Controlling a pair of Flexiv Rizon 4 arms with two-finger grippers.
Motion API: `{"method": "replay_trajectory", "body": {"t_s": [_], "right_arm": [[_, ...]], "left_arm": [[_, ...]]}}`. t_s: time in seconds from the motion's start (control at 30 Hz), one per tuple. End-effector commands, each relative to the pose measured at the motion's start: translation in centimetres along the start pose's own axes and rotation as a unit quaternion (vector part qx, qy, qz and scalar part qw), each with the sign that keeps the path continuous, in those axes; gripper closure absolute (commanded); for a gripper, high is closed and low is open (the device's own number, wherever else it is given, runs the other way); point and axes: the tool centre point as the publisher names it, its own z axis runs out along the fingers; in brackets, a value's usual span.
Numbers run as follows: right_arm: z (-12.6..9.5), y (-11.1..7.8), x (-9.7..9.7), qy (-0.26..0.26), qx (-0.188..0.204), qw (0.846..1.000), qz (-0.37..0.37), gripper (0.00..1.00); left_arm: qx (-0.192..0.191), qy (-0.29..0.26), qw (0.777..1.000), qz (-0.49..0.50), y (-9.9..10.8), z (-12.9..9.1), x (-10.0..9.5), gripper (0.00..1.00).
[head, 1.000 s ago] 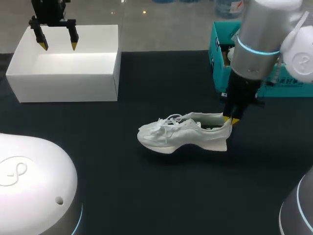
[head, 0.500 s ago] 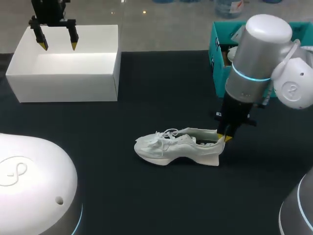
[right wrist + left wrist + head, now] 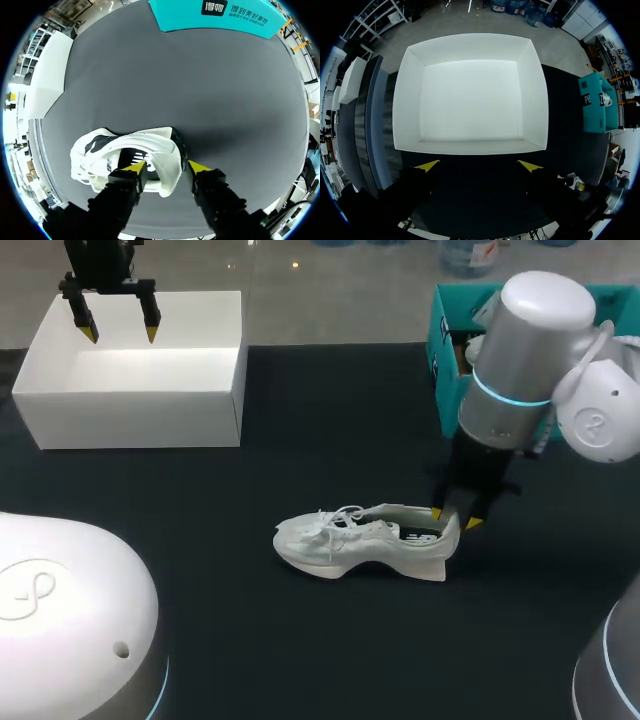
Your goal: Take the shoe out of the shoebox, open the shoe tongue, remove and reinsert the insole, then place the shoe into the shoebox
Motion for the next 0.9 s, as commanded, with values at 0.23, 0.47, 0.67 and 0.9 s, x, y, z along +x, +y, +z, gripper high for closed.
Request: {"method": "replay_trajectory", "body": {"t_s": [0.23, 0.47, 0.67, 0.9], "right_arm": [[-6.7, -1.4, -1.6, 0.048, -0.020, 0.955, -0.291, 0.00], [-7.4, -2.5, -2.6, 0.046, -0.024, 0.940, -0.336, 0.00], [-7.4, -2.5, -2.6, 0.046, -0.024, 0.940, -0.336, 0.00], [-7.4, -2.5, -2.6, 0.046, -0.024, 0.940, -0.336, 0.00]], "left_arm": [[0.000, 0.000, 1.000, 0.000, 0.0, 0.0, 0.0, 0.00], [0.000, 0.000, 1.000, 0.000, 0.0, 0.0, 0.0, 0.00], [0.000, 0.000, 1.000, 0.000, 0.0, 0.0, 0.0, 0.00], [0.000, 0.000, 1.000, 0.000, 0.0, 0.0, 0.0, 0.00]]}}
